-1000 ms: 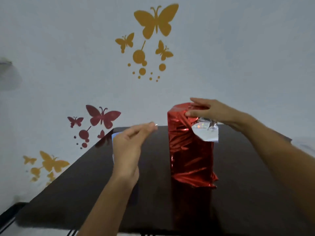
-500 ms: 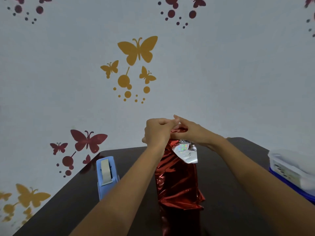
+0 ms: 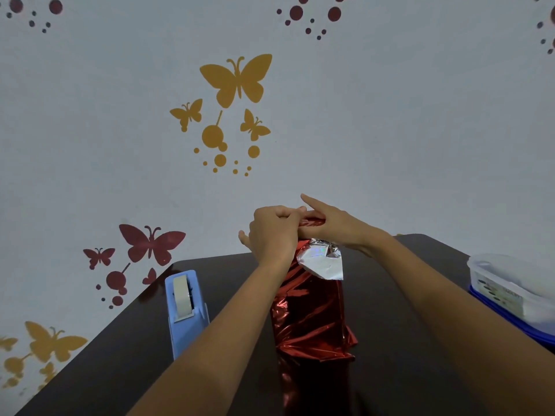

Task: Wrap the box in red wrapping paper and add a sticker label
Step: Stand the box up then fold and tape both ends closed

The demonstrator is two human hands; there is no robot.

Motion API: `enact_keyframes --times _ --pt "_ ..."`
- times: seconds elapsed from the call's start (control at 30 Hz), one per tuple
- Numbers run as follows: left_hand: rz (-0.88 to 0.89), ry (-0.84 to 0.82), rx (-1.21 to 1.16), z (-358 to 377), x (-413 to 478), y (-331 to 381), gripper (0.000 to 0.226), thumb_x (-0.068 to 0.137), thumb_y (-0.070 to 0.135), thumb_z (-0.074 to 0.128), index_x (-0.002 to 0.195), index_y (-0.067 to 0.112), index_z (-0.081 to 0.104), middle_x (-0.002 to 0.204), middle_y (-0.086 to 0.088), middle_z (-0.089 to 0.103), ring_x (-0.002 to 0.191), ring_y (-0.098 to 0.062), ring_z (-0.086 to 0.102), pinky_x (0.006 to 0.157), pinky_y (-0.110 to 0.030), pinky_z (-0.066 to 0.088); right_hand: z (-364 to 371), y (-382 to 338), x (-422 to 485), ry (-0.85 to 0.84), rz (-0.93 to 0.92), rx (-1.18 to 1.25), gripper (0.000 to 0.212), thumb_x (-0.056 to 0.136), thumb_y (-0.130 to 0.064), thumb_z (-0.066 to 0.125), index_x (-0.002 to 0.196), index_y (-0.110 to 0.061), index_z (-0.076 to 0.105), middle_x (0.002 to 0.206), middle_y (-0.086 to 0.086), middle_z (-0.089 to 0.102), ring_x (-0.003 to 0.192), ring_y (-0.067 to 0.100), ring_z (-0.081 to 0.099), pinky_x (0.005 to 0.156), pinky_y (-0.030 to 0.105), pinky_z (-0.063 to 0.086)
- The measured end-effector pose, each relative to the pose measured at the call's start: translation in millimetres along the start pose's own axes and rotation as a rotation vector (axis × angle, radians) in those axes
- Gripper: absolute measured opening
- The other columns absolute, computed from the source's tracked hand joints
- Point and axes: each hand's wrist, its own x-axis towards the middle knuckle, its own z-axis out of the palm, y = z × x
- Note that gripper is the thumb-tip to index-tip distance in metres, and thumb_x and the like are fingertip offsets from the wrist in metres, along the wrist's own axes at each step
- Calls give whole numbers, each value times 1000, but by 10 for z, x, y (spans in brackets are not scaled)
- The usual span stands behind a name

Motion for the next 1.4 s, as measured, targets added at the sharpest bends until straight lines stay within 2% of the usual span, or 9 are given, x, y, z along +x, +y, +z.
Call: enact_keyframes --times 0.17,0.33,0.43,0.53,0.63,0.7,0.87,1.2,1.4 --pt "-54 -10 -196 -23 67 39 24 77 39 73 56 29 69 67 13 71 80 -10 67 105 -51 35 -5 14 19 -9 7 -3 92 80 -39 70 150 -32 11 142 -6 47 131 15 43 112 39 31" --pt "-118 -52 -289 -67 82 98 24 75 33 77 55 27 64 72 16 66 83 -9 61 107 -48 33 -1 3 27 -16 12 -12 96 77 -44 72 150 -33 11 140 -7 49 133 14 40 113 39 30" --pt "-182 -102 -391 -68 52 144 17 73 29 79 63 23 67 107 8 67 96 -10 54 108 -46 31 15 10 41 -12 -11 -27 99 61 -59 72 145 -40 23 133 -9 55 127 12 47 110 41 35" --pt "-242 -156 -448 -43 53 142 14 73 24 79 72 13 71 99 13 64 83 -5 55 107 -45 33 13 -3 28 -11 -16 -18 90 69 -49 74 144 -40 25 135 -3 54 127 15 48 109 42 36" --pt "-285 -123 -426 -36 80 104 17 69 25 81 63 17 67 118 5 62 105 -20 60 108 -48 32 9 -9 14 -1 7 -10 92 80 -36 71 150 -28 11 141 -3 49 131 16 43 113 40 30" --pt "-296 -93 -406 -29 103 73 21 64 28 83 60 17 66 105 9 62 110 -25 60 108 -50 32 6 1 17 1 9 -19 92 82 -35 70 150 -27 9 143 -3 46 133 16 40 114 39 28" --pt "-345 -63 -328 -9 141 -3 20 66 29 82 67 15 67 73 2 70 84 -23 66 102 -46 40 -6 -15 -1 4 4 -3 91 81 -34 70 150 -28 10 144 -5 44 134 15 39 113 34 27" --pt "-256 10 -169 34 126 -66 25 73 21 80 55 20 63 74 -2 70 76 -24 68 86 -43 53 -2 11 32 -13 -23 -3 93 81 -35 70 150 -29 8 143 -5 46 127 13 46 112 30 30" --pt "-249 35 -90 2 78 -35 6 79 17 74 76 12 72 130 -5 59 98 -21 64 84 -30 50 0 10 45 -30 -24 -9 93 81 -36 69 150 -34 6 145 -4 44 129 14 44 111 30 29"
